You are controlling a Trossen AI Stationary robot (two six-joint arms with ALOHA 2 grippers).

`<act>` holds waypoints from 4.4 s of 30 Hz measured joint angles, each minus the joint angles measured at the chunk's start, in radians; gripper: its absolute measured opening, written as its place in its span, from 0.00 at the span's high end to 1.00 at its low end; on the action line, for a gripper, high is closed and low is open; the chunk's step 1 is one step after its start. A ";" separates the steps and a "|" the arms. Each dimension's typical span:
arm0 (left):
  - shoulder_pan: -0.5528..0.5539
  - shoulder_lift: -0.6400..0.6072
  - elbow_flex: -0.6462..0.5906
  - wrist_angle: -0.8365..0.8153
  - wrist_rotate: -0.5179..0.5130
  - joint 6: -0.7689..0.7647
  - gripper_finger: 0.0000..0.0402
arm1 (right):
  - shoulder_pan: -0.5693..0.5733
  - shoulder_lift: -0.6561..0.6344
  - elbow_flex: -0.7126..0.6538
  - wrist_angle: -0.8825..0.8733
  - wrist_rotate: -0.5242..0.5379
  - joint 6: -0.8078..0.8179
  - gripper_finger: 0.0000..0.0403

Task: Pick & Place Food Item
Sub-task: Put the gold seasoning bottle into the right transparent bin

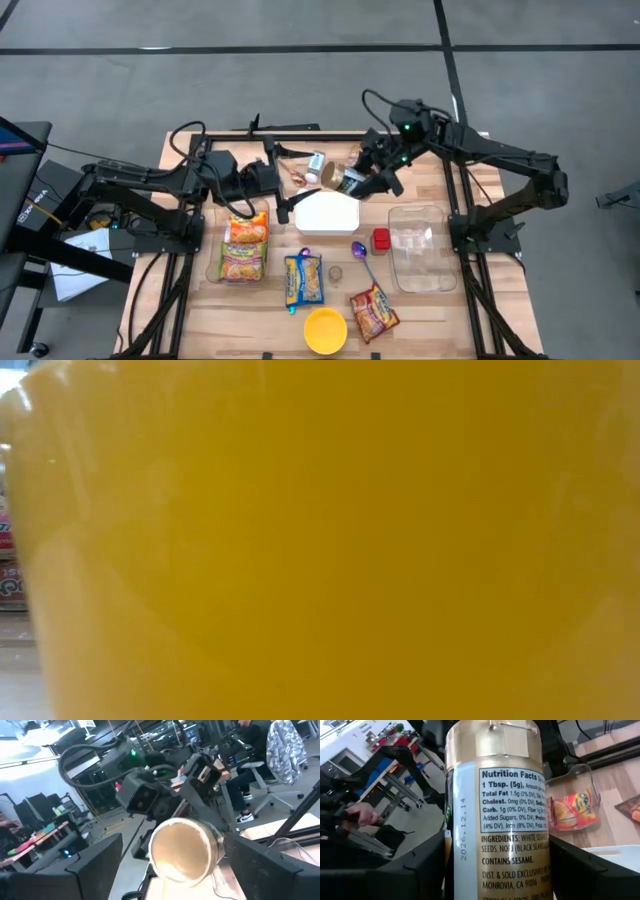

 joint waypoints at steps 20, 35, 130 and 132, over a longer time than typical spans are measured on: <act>-0.048 0.000 -0.001 -0.160 0.212 -0.222 0.15 | 0.119 0.128 -0.004 0.134 -0.086 0.067 0.33; -0.044 -0.010 -0.001 -0.151 0.203 -0.249 0.15 | 0.123 0.116 -0.005 0.344 -0.104 0.148 0.33; 0.077 -0.157 -0.187 0.208 0.038 -0.345 0.32 | 0.000 0.032 -0.004 0.549 0.289 0.021 0.03; 0.069 -0.161 -0.187 0.097 0.023 -0.378 0.32 | -0.003 0.007 -0.004 0.529 0.279 -0.022 0.03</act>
